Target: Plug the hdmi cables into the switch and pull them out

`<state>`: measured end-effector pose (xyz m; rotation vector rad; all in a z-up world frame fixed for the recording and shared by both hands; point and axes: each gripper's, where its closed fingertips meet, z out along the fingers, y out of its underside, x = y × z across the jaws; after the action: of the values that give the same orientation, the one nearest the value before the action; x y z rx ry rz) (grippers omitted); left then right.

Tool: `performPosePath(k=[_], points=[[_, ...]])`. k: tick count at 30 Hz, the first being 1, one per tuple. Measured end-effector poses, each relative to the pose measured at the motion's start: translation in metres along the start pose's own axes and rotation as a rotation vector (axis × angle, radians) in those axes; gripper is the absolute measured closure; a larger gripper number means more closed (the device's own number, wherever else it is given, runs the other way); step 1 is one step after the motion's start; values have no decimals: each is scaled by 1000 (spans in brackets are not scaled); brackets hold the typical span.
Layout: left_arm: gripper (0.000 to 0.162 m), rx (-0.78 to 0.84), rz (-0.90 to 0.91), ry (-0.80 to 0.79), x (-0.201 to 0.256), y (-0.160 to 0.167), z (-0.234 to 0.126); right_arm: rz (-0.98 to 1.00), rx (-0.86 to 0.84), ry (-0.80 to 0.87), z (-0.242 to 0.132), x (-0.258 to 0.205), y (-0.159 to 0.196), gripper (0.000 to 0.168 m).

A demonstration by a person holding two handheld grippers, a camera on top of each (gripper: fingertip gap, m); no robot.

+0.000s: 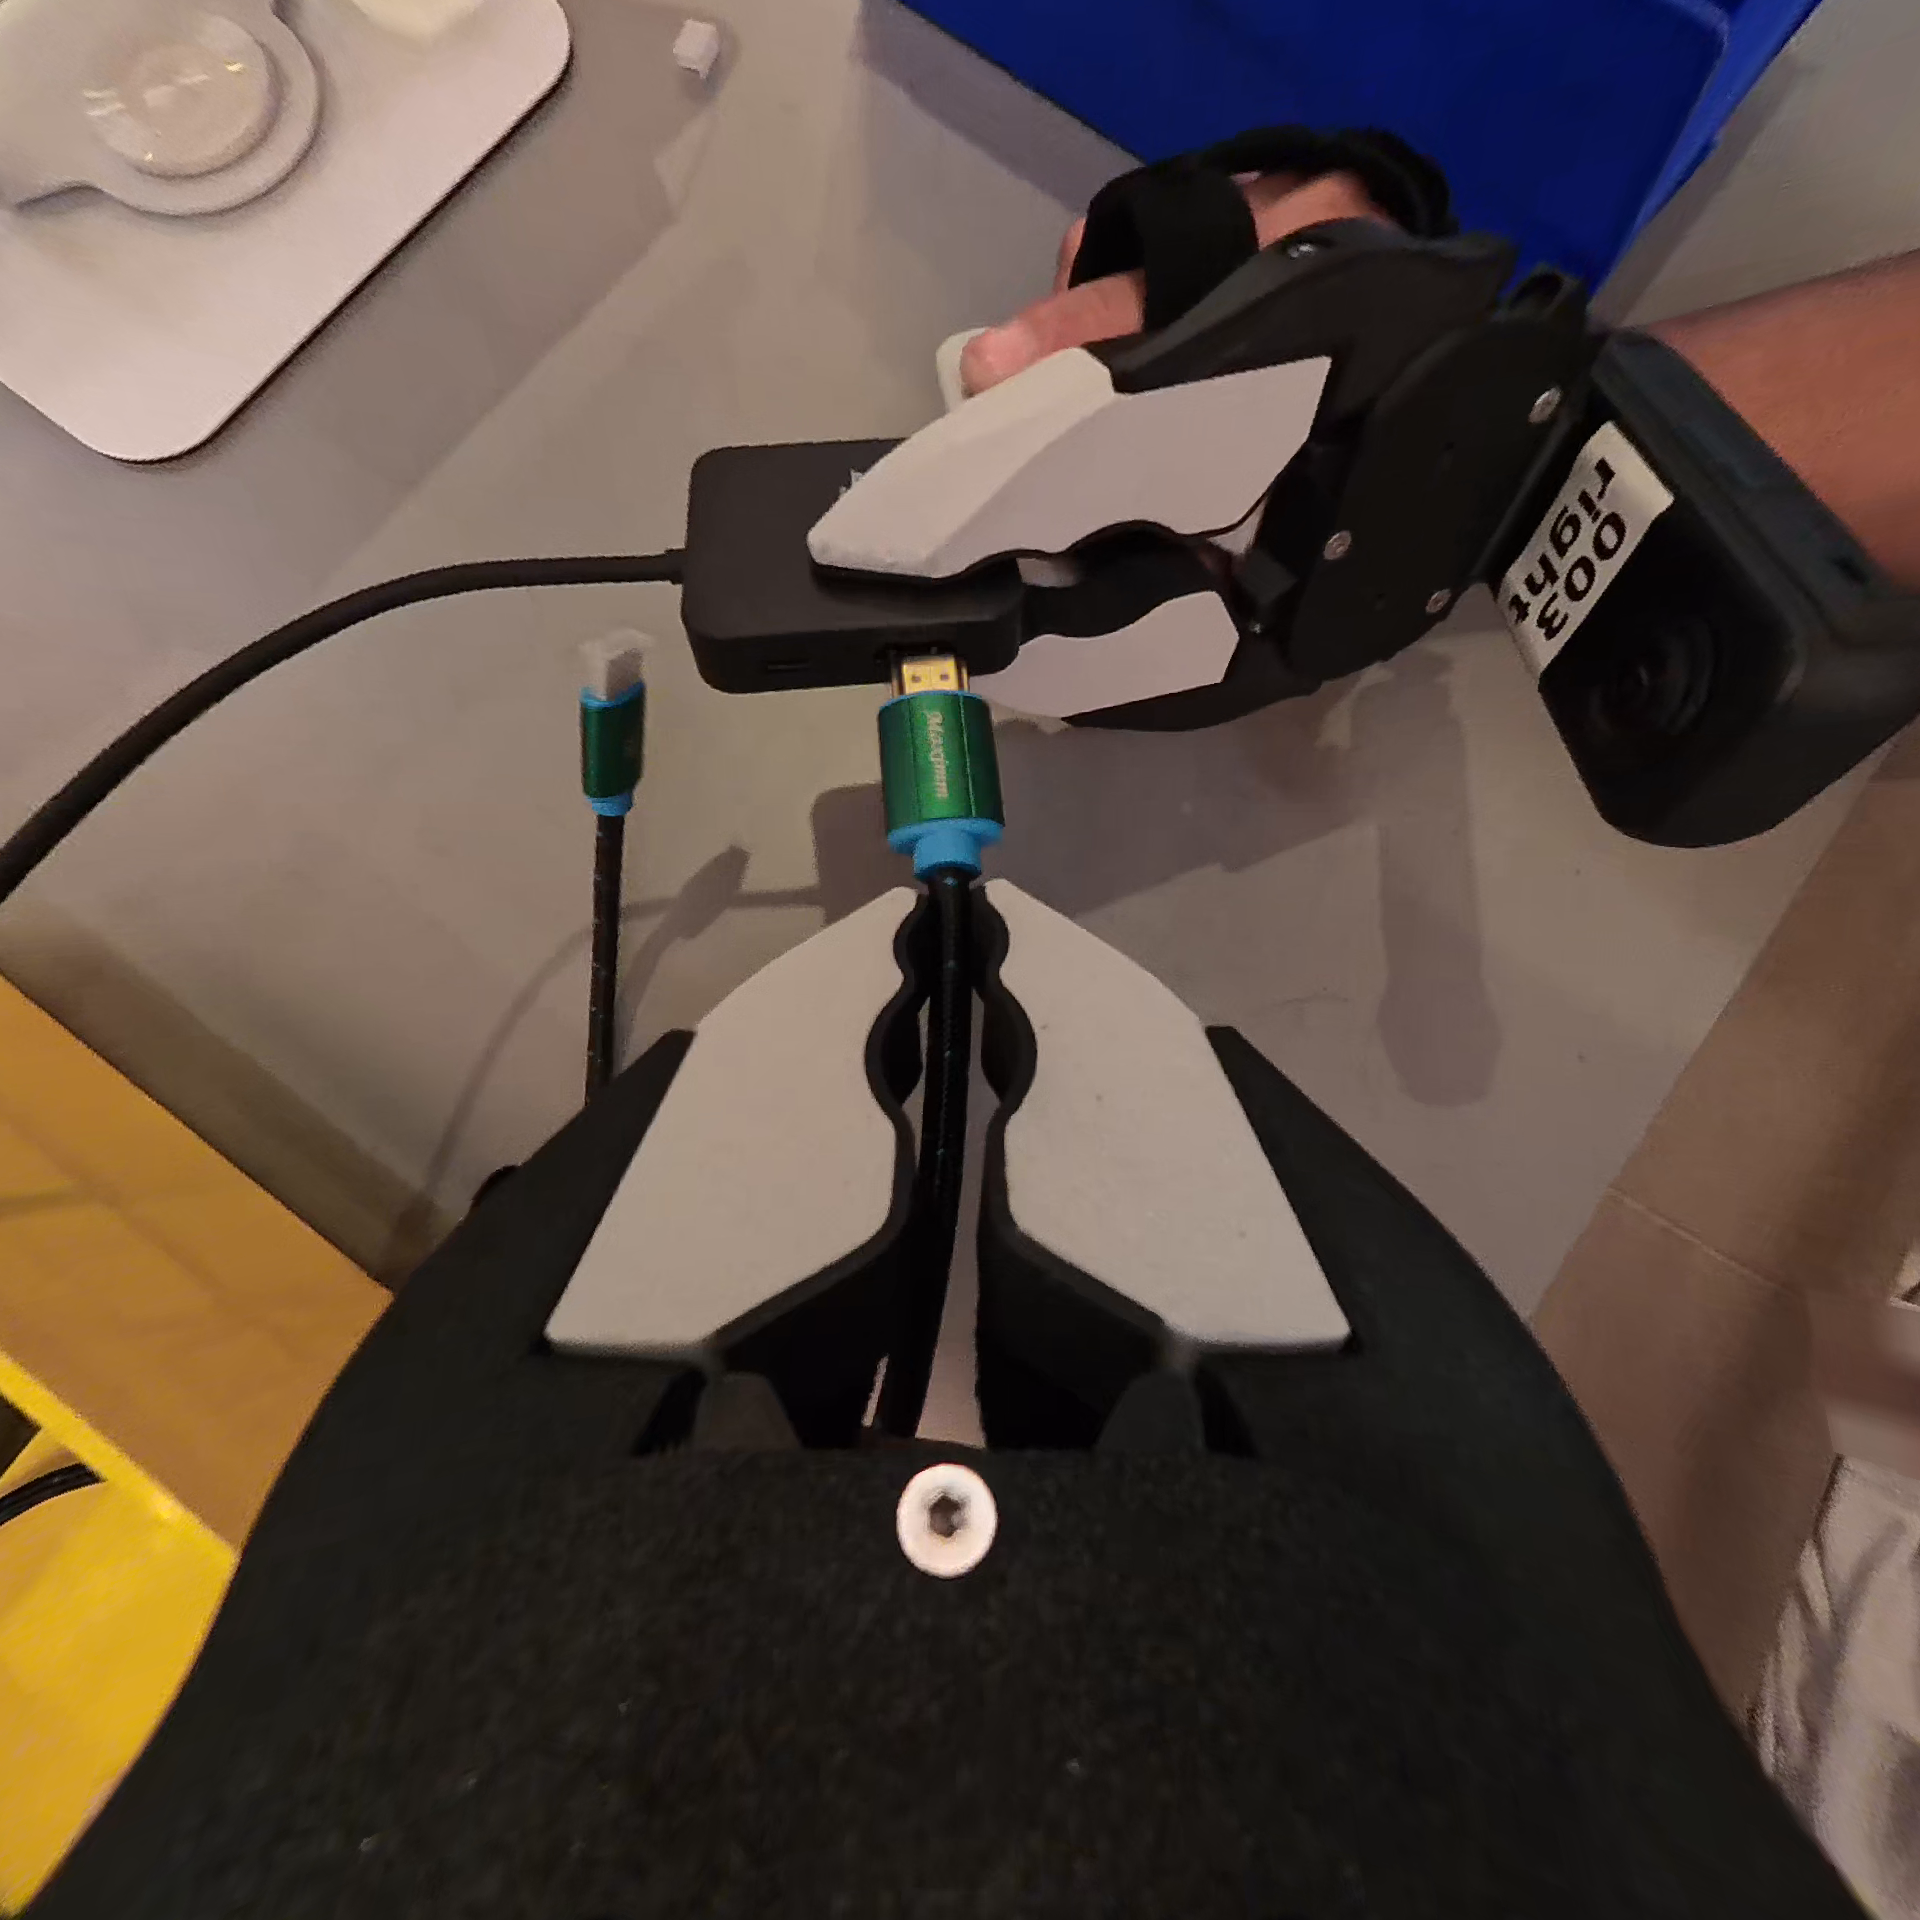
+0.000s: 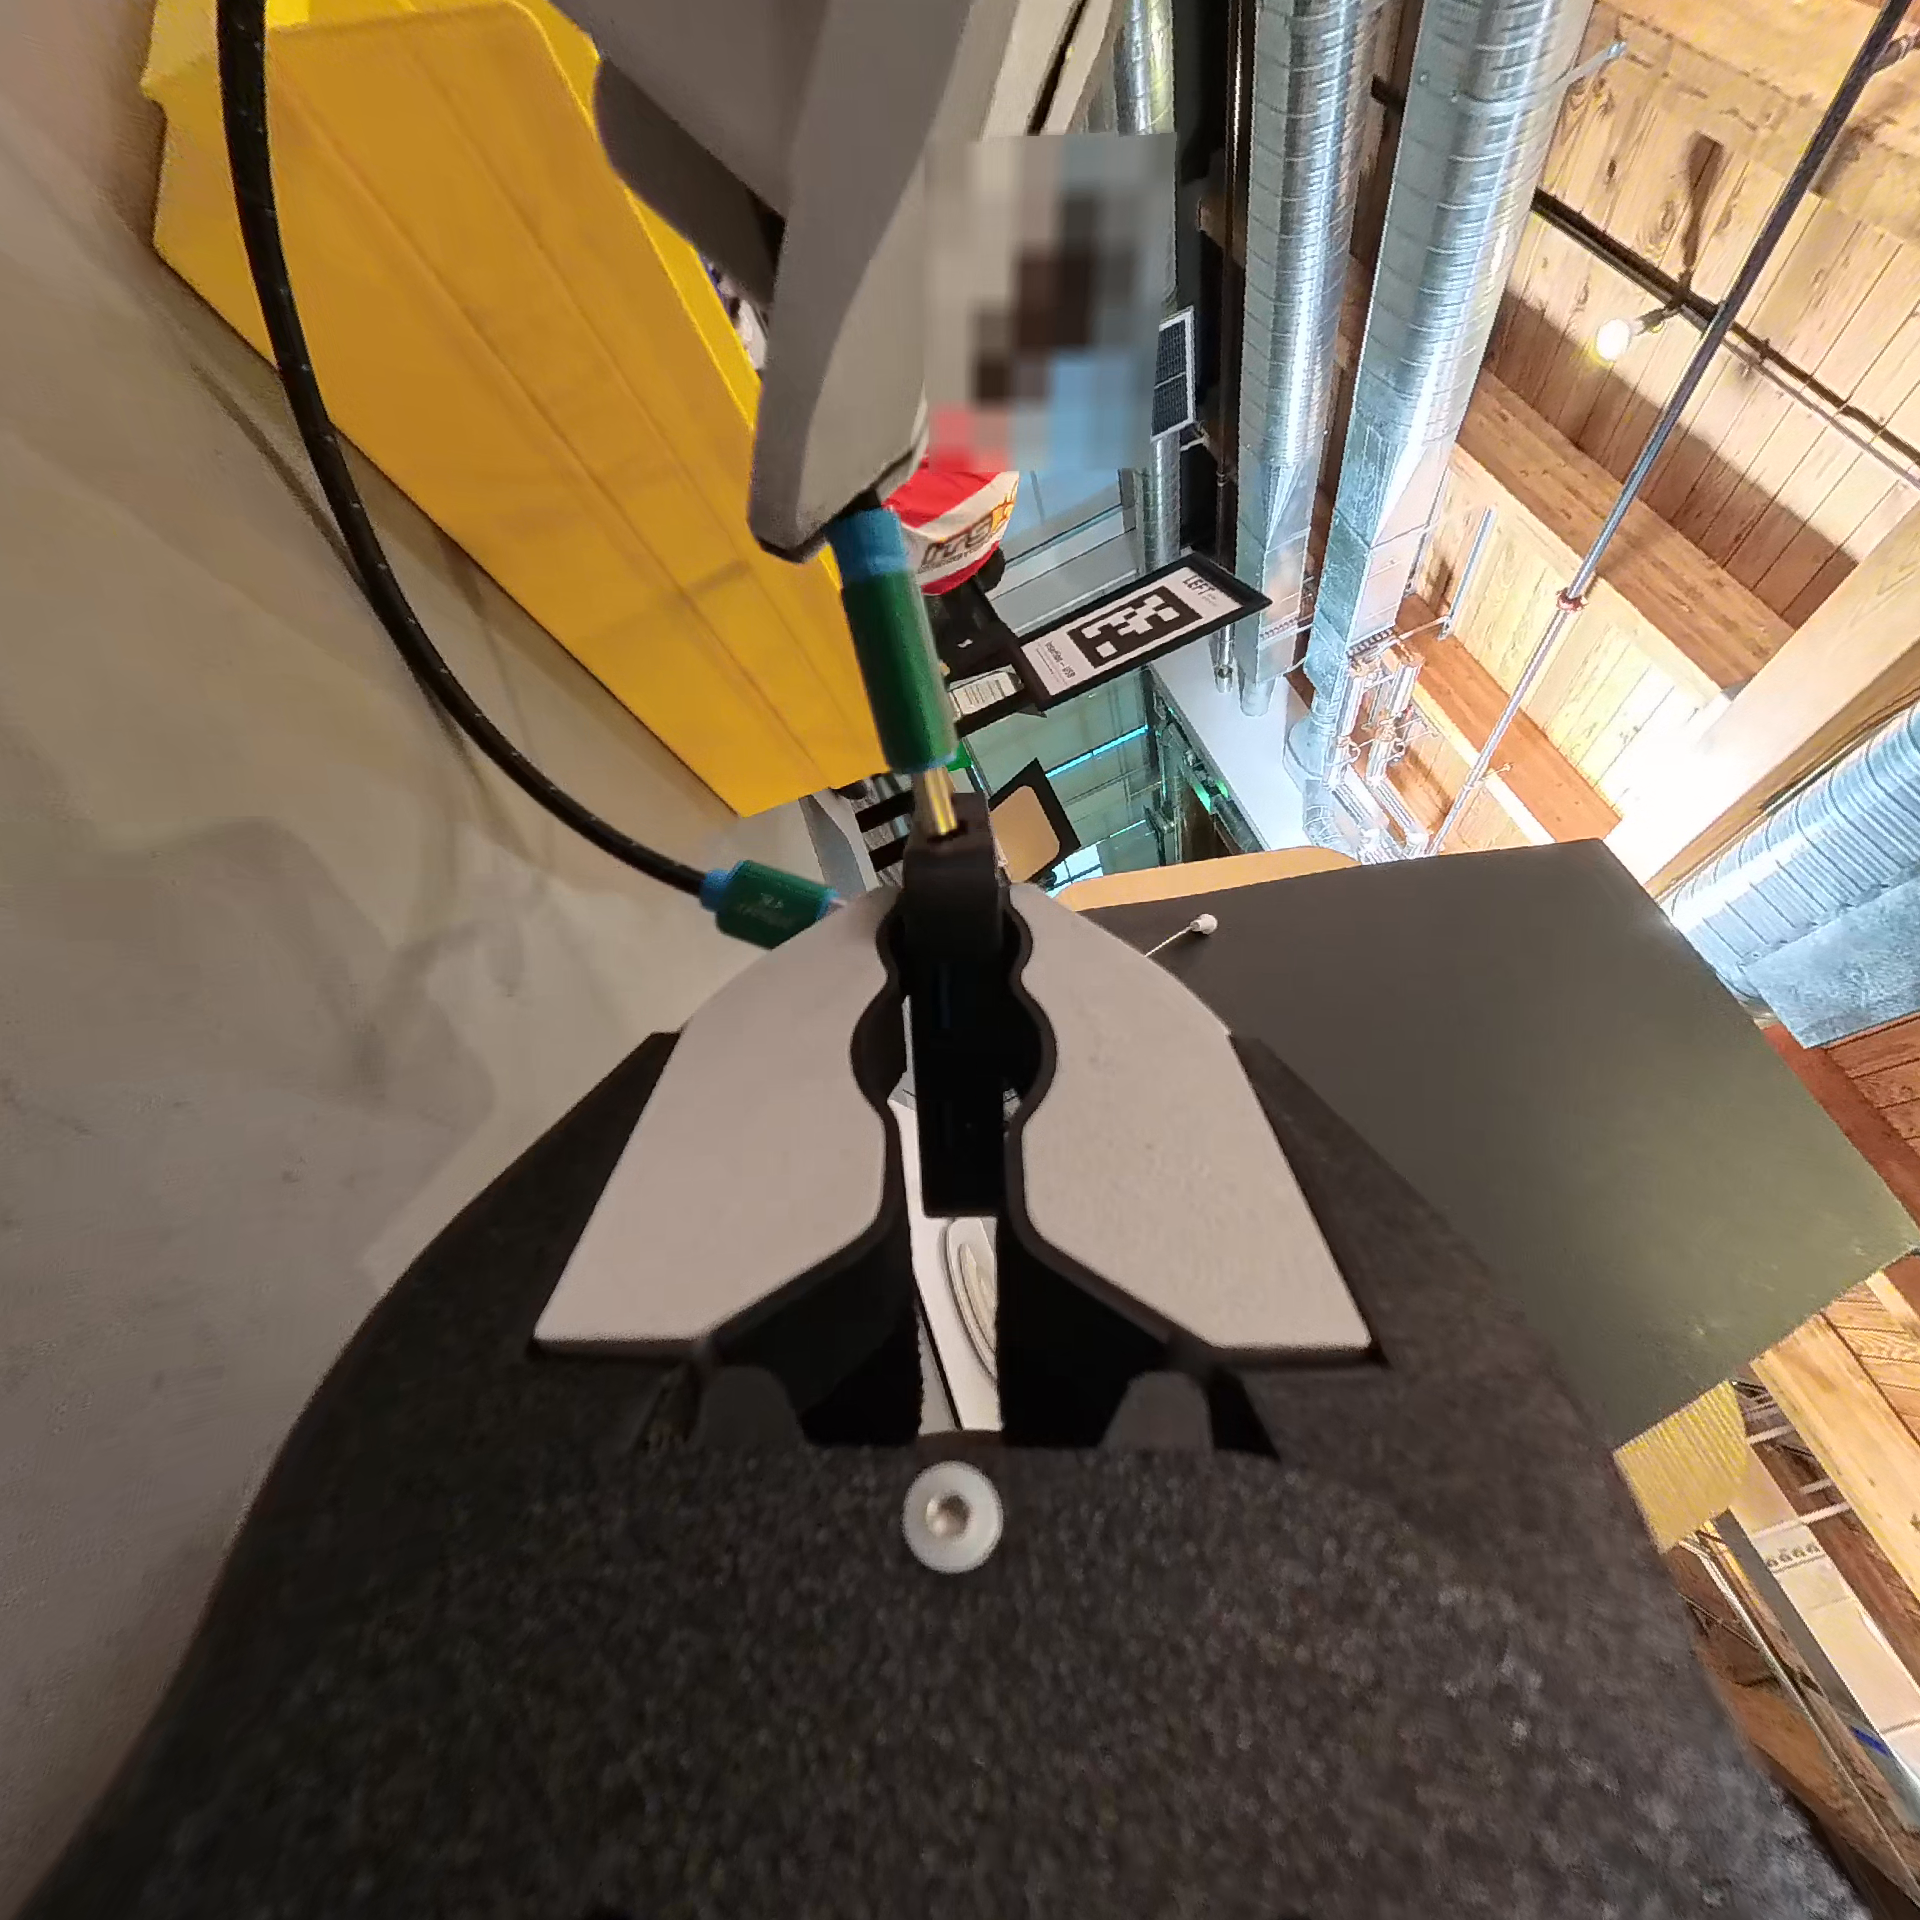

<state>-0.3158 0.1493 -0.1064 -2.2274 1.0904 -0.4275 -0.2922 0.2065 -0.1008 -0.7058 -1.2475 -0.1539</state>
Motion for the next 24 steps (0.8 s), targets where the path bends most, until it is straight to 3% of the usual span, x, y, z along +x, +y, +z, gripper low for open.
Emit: performPosePath(k=[21, 24], points=[[156, 11, -34, -9, -8, 1, 5, -48, -33, -26, 1, -8, 2, 155], [156, 25, 12, -38, -8, -1, 4, 23, -50, -59, 0, -10, 2, 156]])
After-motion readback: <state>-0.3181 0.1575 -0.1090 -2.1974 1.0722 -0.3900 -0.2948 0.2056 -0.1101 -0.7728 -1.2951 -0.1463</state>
